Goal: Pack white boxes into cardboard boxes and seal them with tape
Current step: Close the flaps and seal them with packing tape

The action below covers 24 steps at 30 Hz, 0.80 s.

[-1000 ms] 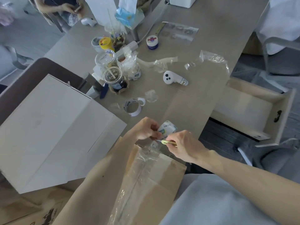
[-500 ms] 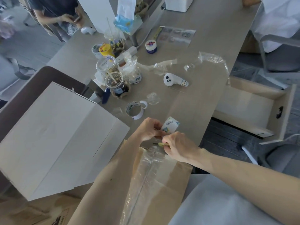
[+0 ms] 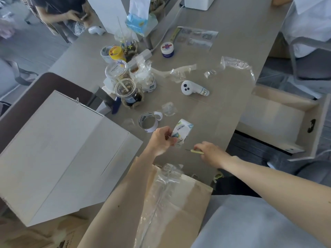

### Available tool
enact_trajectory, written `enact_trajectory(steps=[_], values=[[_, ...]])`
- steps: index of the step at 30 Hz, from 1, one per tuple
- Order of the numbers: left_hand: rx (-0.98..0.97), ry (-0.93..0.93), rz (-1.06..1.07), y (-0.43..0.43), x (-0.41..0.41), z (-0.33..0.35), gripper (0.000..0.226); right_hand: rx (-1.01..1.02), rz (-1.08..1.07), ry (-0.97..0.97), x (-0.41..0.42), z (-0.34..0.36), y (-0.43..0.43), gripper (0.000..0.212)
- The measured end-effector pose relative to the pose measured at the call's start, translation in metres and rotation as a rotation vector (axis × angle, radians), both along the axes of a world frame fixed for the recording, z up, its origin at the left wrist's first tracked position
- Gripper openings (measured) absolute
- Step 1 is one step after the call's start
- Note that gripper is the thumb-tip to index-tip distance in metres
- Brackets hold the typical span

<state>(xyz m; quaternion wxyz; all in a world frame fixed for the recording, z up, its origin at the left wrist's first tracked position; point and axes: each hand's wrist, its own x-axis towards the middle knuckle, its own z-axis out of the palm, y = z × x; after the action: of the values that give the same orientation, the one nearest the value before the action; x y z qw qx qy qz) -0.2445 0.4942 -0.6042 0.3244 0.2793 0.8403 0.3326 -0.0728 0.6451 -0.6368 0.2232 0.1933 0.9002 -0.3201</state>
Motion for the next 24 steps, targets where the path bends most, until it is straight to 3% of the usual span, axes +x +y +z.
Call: enact_trajectory(steps=[6,12,18,24], values=[[0.02,-0.011,0.021,-0.001,0.001,-0.001,0.025,-0.063,-0.001,-0.049,-0.006,-0.01,0.007,0.054],[0.06,-0.137,-0.021,0.004,0.008,0.006,0.02,-0.264,-0.071,0.213,-0.023,0.023,0.045,0.084],[0.105,-0.231,-0.041,0.027,0.019,0.01,0.032,-0.377,0.01,0.251,-0.041,0.039,0.085,0.055],[0.07,-0.213,0.016,0.049,0.016,0.012,0.037,-0.163,0.214,0.247,-0.044,0.041,0.11,0.038]])
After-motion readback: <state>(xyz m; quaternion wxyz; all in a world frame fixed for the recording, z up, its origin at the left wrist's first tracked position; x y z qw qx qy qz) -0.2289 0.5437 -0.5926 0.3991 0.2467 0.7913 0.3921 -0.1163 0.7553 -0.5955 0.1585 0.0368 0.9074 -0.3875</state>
